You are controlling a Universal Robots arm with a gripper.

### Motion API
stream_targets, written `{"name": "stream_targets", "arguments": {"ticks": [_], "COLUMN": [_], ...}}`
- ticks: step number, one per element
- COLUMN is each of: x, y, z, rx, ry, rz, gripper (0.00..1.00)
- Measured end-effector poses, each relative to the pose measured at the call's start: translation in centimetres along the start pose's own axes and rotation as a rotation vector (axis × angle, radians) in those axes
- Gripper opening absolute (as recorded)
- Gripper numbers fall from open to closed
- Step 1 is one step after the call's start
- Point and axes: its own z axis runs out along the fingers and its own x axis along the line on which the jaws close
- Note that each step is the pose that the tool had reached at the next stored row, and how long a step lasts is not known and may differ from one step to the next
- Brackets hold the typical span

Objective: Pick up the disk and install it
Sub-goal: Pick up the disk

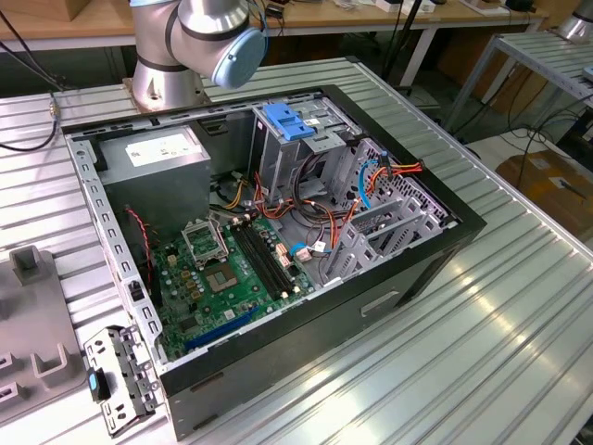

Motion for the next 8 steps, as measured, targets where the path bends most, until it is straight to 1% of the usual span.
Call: {"name": "stream_targets", "arguments": {"ticks": [2, 7, 8], "x": [0.0, 0.0, 0.0], "y": [0.0, 0.0, 0.0], "z": [0.24, 0.27, 0.27], "rx": [-0.0003, -0.0003, -0.0003], "ry": [-0.0004, -0.0004, -0.0004], "rz": [0.0, 0.0, 0.0], "gripper": [0.6, 0.6, 0.58]}}
